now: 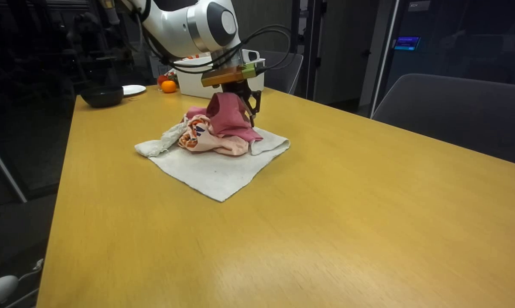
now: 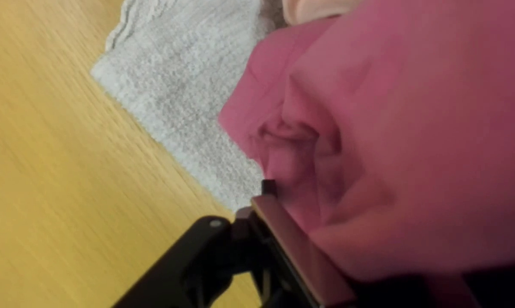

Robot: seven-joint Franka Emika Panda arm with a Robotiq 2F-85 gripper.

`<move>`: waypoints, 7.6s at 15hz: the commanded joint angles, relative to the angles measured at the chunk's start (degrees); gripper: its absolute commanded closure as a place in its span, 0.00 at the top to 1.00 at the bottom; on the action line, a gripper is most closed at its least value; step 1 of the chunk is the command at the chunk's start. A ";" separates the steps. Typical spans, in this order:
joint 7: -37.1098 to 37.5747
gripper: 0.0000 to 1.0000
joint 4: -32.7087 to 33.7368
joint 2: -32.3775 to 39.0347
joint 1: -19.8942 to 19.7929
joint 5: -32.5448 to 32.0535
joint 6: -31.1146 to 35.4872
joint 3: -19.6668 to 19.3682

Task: Separate the objects on the table

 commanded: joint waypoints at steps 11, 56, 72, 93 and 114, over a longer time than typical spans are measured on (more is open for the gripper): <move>-13.14 0.07 7.77 -3.82 -5.71 22.49 -18.00 4.87; 27.72 1.00 -13.16 -17.56 -4.44 19.58 0.70 -1.66; 3.90 0.70 -7.35 -6.75 -6.87 38.21 -16.57 0.61; 3.67 0.05 -4.90 -14.77 -8.74 36.30 -17.16 -1.98; 29.81 0.04 -16.90 -46.48 -19.69 15.76 -9.31 -11.62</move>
